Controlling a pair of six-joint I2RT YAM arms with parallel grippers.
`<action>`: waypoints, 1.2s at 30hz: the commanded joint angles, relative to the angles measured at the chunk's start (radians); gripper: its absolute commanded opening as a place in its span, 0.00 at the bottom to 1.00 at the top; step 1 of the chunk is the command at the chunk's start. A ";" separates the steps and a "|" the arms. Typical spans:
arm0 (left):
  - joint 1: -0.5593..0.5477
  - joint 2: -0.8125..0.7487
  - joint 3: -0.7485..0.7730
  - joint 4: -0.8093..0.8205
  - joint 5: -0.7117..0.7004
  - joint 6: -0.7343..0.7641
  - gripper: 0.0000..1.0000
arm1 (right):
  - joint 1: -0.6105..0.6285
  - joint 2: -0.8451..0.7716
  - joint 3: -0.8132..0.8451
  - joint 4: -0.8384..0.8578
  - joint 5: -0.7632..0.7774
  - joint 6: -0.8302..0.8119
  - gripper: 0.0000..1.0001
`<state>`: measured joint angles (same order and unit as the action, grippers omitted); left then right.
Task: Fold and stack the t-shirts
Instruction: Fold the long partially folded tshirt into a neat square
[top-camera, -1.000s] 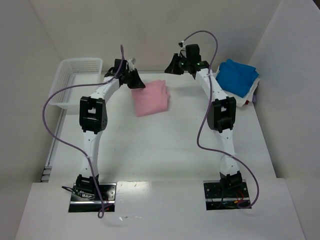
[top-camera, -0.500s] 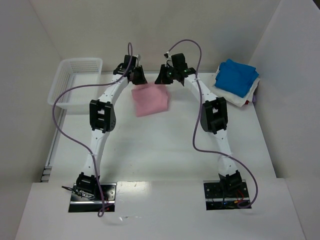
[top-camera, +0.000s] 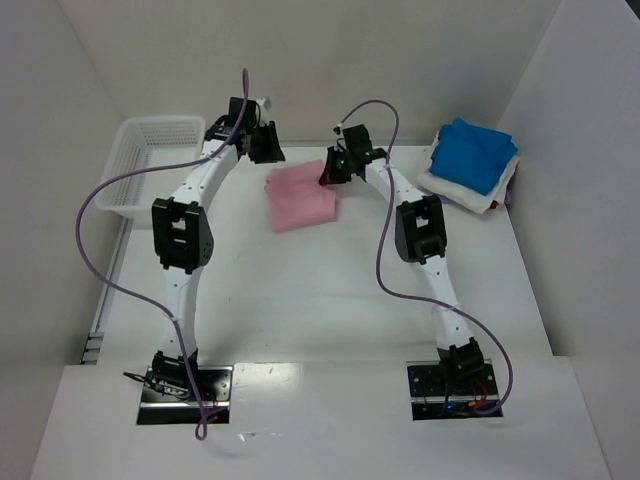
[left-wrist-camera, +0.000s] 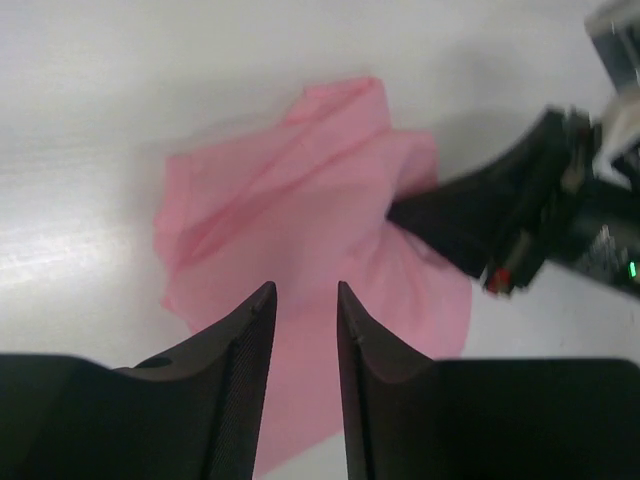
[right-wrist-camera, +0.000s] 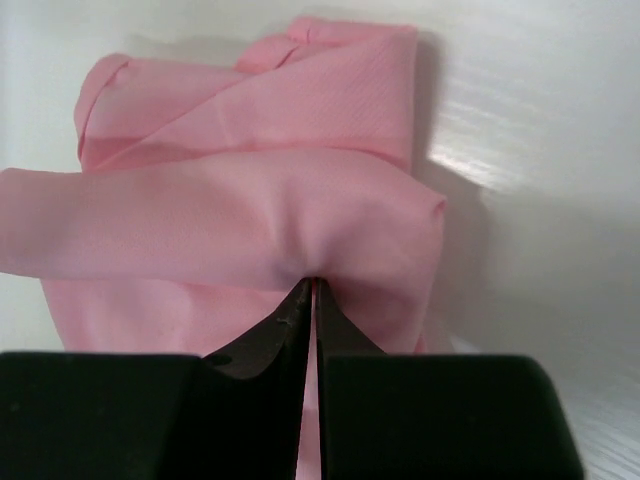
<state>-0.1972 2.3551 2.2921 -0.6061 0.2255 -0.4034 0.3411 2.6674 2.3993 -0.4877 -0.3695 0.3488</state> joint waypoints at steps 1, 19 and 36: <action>-0.048 -0.155 -0.191 0.092 0.074 0.037 0.36 | -0.030 0.014 0.060 0.017 0.034 0.007 0.10; -0.029 -0.119 -0.436 0.262 -0.115 -0.091 0.28 | -0.039 0.005 0.069 0.037 -0.019 0.018 0.13; 0.043 0.041 -0.269 0.262 -0.156 -0.075 0.29 | -0.039 0.014 0.060 0.037 -0.019 0.018 0.16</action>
<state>-0.1836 2.3831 1.9692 -0.3812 0.0830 -0.4774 0.2985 2.6774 2.4240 -0.4828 -0.3817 0.3691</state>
